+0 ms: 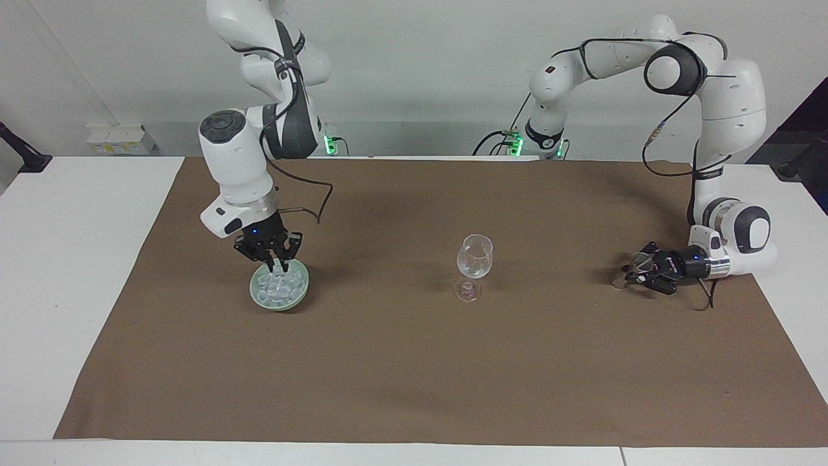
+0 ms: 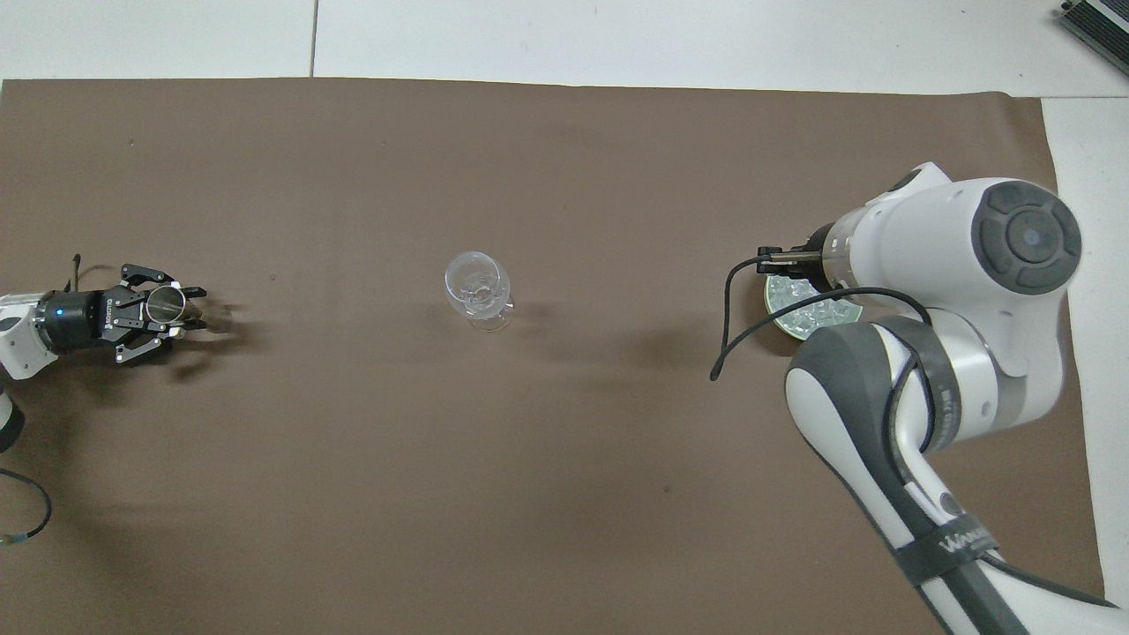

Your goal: Pour wine and add ice with both arms

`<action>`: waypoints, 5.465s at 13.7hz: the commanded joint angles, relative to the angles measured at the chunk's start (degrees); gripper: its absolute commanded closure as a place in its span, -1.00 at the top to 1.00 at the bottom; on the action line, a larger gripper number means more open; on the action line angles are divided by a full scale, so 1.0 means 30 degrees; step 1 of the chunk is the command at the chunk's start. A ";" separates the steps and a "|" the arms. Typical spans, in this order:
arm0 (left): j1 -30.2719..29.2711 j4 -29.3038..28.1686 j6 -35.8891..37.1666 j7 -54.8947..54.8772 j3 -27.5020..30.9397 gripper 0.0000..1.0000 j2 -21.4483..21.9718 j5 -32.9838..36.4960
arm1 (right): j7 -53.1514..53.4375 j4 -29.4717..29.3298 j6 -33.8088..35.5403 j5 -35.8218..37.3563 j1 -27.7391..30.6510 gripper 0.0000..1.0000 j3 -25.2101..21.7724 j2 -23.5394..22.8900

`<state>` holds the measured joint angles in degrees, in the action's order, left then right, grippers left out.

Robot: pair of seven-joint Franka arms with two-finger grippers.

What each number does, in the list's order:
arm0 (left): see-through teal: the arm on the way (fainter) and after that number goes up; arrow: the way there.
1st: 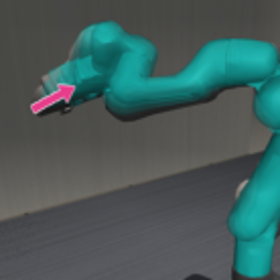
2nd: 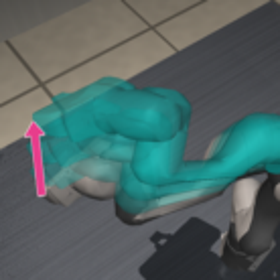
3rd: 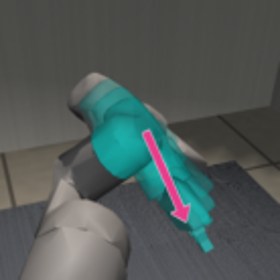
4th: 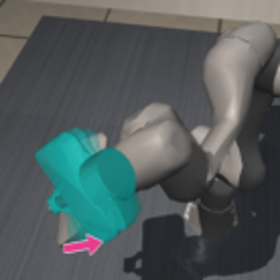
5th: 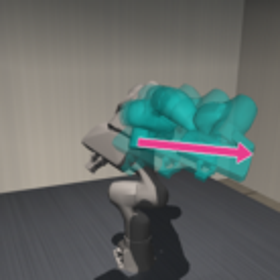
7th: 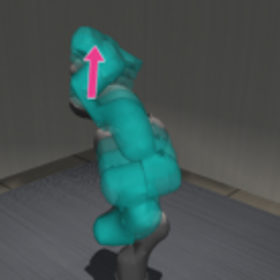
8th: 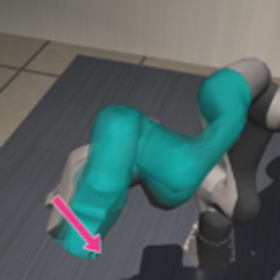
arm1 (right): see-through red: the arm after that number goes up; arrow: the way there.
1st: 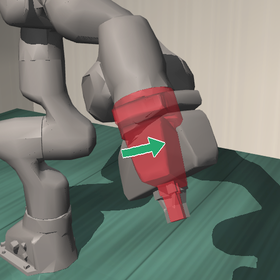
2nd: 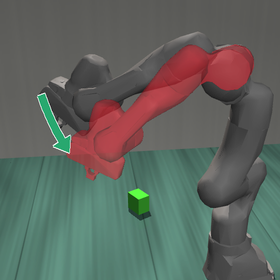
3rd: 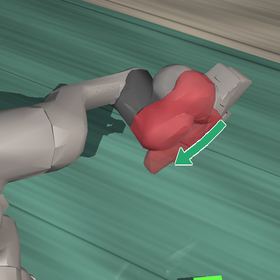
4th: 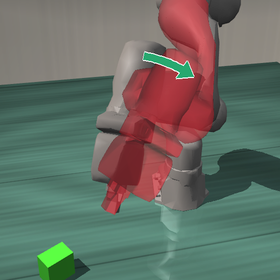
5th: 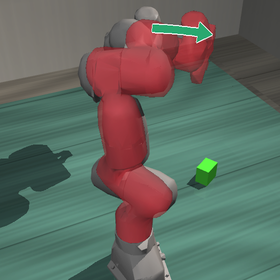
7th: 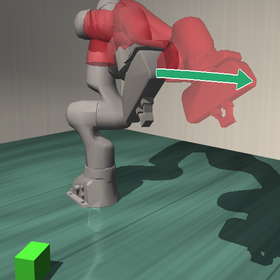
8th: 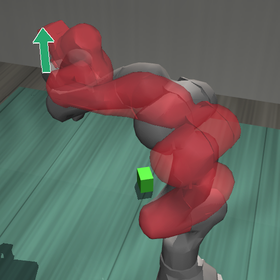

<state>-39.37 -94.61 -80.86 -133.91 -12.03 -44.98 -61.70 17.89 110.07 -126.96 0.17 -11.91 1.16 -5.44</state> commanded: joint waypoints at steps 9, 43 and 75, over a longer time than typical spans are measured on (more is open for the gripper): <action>-0.0208 0.1213 -0.0176 0.0164 0.0758 0.71 0.3473 0.2427 | 1.3508 -0.5456 -0.1531 -0.3742 -0.2853 -1.00 0.1692 -0.2579; 0.9724 -0.2536 -0.3692 4.4959 -0.0148 1.00 1.8802 1.9863 | 1.8000 -0.4081 -0.5755 -0.4216 -0.5843 0.66 0.2513 -0.3958; 0.9343 0.1098 -0.2871 4.1945 0.0261 1.00 1.6429 1.9950 | 0.1929 -0.4169 0.8856 -0.0290 0.2214 1.00 0.0704 0.3512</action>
<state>-11.03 -92.92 -90.26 -5.96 -11.08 5.67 -3.29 30.01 96.18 -103.32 -1.57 -6.12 5.38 3.29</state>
